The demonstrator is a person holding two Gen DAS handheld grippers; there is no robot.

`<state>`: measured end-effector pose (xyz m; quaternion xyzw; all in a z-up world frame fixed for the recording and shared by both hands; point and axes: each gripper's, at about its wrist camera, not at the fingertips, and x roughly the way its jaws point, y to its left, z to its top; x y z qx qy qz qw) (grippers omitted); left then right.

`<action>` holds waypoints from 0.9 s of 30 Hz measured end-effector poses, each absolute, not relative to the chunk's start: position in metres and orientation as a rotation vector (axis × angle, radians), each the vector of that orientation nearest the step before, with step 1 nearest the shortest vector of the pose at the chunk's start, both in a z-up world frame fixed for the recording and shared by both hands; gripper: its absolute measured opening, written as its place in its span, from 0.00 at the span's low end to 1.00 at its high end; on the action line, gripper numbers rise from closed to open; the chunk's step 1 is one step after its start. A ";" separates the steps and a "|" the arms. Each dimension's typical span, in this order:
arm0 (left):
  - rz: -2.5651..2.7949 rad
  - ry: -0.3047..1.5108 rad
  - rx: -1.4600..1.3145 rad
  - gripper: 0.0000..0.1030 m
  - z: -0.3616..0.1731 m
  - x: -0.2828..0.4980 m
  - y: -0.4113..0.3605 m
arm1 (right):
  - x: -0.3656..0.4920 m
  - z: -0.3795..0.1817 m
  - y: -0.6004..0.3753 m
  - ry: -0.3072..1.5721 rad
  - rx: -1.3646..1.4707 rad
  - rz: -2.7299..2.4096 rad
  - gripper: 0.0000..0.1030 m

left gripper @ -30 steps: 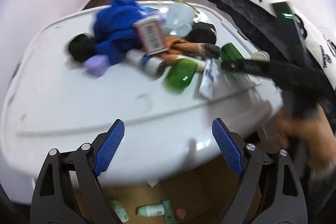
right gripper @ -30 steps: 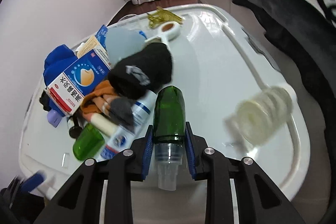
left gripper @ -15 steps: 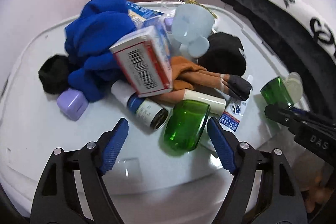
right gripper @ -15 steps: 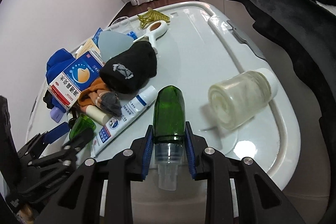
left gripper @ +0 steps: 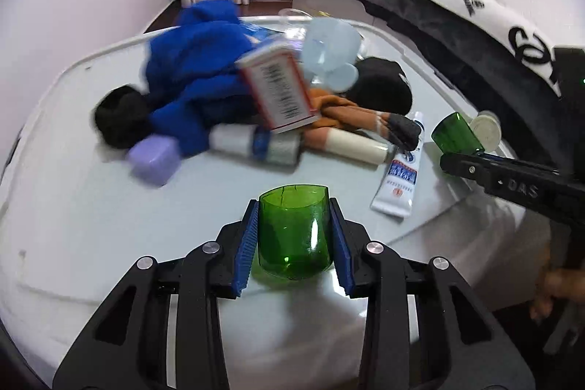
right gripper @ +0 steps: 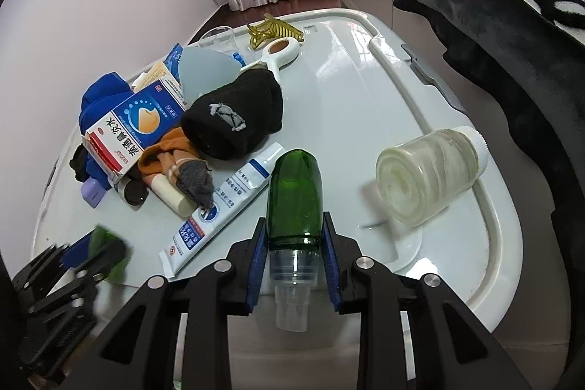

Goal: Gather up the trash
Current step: 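Drop the green spray bottle and green cup into the cardboard box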

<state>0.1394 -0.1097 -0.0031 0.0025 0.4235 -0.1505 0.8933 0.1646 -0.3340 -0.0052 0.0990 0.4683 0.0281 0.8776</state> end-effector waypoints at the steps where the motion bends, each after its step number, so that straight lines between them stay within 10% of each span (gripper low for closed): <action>1: -0.313 0.876 -0.006 0.35 -0.001 0.134 -0.103 | 0.164 -0.005 -0.333 0.975 0.210 0.061 0.27; 27: -0.255 1.051 -0.048 0.35 -0.013 -0.034 -0.027 | -0.018 -0.009 -0.223 1.024 0.204 0.379 0.27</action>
